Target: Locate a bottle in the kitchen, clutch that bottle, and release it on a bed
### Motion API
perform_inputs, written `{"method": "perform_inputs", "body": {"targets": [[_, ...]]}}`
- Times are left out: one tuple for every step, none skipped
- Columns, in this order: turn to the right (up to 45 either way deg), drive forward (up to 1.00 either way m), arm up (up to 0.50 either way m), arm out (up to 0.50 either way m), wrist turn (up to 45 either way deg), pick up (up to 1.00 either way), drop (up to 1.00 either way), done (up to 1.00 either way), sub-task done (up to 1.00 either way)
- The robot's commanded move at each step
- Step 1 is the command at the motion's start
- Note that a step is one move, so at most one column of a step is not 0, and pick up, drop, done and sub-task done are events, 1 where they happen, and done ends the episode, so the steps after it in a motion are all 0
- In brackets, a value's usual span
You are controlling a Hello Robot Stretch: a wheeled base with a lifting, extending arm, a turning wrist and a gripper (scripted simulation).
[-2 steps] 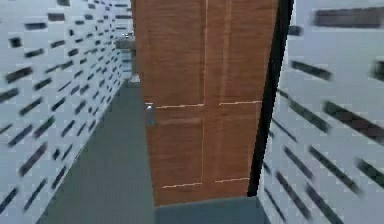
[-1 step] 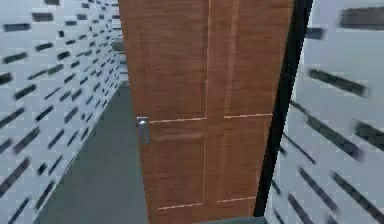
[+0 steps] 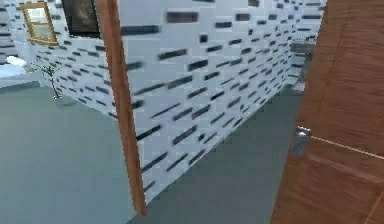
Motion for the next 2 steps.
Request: {"method": "perform_inputs", "body": {"targets": [[-42.0, 0.0, 0.0, 0.0, 0.0, 0.0, 0.0, 0.0, 0.0], [0.0, 0.85, 0.0, 0.0, 0.0, 0.0, 0.0, 0.0, 0.0]]}}
